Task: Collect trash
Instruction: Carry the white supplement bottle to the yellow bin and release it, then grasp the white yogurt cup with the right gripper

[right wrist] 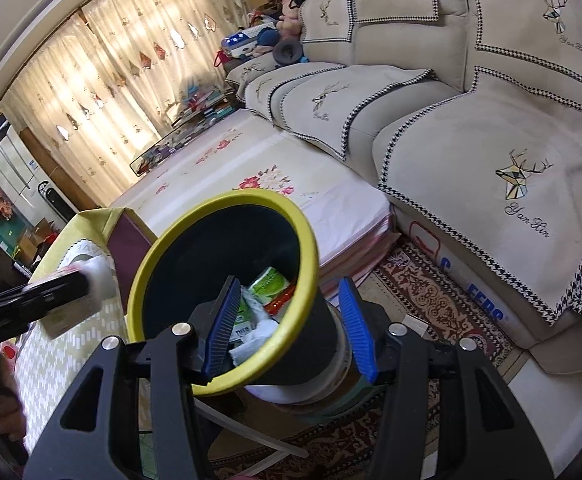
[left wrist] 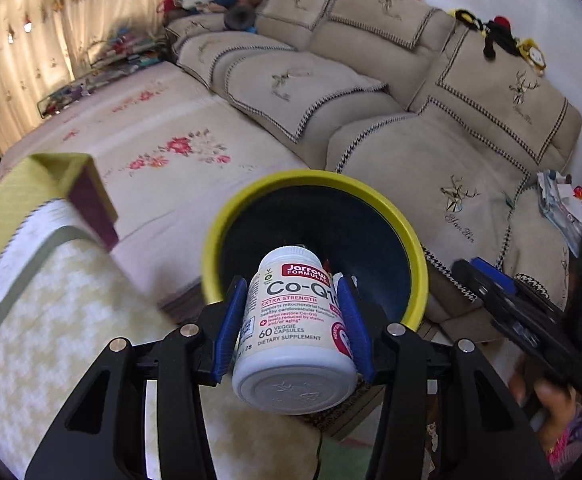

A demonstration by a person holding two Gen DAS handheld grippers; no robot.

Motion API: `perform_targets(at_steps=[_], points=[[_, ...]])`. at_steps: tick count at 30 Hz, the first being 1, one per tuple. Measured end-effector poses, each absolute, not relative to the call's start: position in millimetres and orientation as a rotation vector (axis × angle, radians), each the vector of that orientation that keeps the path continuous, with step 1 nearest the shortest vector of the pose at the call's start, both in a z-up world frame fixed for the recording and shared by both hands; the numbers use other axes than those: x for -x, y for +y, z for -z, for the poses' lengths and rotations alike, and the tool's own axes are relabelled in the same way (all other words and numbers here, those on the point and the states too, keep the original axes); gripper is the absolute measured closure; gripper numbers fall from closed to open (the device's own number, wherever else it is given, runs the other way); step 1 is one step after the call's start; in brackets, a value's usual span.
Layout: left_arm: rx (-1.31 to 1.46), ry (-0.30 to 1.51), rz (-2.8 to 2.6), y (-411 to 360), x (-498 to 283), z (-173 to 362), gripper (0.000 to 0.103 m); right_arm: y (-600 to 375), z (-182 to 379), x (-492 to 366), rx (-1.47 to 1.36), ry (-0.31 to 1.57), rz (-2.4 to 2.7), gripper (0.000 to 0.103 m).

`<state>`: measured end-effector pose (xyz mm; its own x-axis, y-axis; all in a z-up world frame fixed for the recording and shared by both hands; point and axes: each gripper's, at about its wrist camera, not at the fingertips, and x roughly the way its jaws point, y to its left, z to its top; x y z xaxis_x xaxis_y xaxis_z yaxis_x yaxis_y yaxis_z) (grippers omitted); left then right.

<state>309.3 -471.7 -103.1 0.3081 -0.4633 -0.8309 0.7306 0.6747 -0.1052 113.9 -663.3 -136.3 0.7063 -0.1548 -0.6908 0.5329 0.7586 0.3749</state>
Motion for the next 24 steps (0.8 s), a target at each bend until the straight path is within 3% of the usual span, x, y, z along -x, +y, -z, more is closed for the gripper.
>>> perform_targets(at_steps=[1,2,4,7,11,24], points=[[-0.316,0.973,0.808,-479.2,-313.4,107.8,0.053,-664.3,137.8,-113.8,-0.602,0.691,0.411,0.054],[-0.317,0.962,0.802,-484.6,-316.8,110.3,0.04,-664.6,138.4,-114.4,-0.603,0.693,0.412,0.054],[-0.31,0.93,0.778,-487.3,-322.6,110.5,0.026,-663.2,139.6,-115.1,-0.604,0.7,0.407,0.054],[-0.252,0.905,0.778,-472.0,-320.6,95.6,0.025,-656.9,139.1,-117.7,-0.596,0.705,0.393,0.054],[-0.197,0.815,0.734,-426.6,-303.2,63.3,0.016,-643.0,136.4,-124.6,-0.583,0.711,0.355,0.053],[-0.02,0.705,0.344,-167.1,-227.4,44.9,0.01,-544.9,109.8,-165.4,-0.445,0.746,0.151,0.051]])
